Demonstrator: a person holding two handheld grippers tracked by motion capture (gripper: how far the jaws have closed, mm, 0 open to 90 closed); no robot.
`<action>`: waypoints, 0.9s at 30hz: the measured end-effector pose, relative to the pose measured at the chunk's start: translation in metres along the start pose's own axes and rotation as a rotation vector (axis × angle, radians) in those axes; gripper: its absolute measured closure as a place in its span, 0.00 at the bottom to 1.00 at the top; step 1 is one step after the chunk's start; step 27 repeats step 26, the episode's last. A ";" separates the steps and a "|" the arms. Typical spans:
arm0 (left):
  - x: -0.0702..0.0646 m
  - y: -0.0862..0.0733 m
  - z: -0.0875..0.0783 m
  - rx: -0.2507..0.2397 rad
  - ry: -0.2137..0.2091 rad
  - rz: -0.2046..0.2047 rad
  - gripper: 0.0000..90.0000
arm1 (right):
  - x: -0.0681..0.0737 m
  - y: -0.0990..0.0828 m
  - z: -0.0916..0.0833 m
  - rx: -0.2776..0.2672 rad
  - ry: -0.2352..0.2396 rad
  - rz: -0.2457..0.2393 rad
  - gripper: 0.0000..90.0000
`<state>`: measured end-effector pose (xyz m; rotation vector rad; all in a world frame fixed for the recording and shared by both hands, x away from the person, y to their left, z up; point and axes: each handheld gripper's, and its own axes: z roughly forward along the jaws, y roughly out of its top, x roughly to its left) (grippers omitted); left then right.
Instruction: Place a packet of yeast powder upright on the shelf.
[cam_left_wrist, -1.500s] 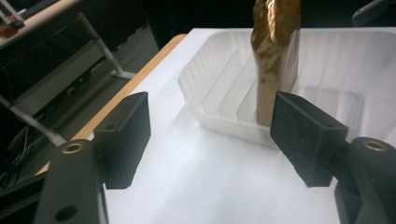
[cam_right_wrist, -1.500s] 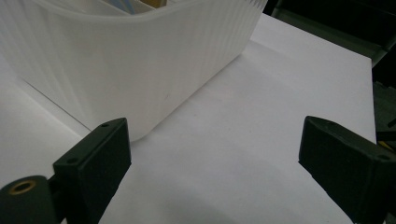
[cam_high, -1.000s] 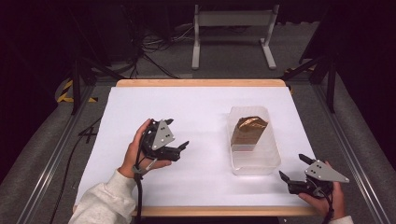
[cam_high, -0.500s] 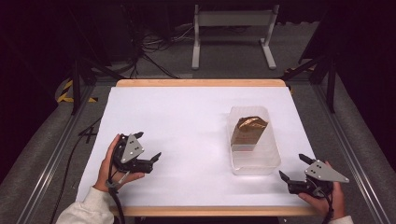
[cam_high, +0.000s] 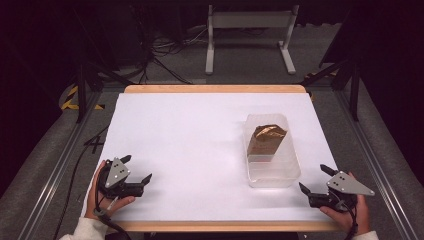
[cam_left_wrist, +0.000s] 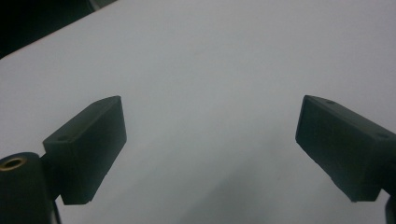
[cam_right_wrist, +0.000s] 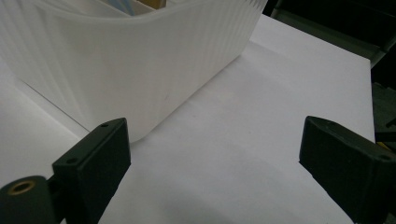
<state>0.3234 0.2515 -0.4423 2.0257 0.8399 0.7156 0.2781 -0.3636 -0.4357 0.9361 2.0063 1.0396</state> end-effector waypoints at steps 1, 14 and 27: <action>0.002 -0.004 -0.002 -0.006 -0.002 -0.014 0.10 | 0.000 0.000 0.000 0.000 0.000 0.000 0.11; 0.013 -0.027 -0.019 -0.078 0.024 -0.118 0.10 | -0.001 0.001 -0.001 -0.017 -0.008 0.002 0.10; 0.008 -0.021 -0.018 -0.073 0.018 -0.092 0.10 | -0.001 0.001 -0.002 -0.021 -0.010 0.010 0.10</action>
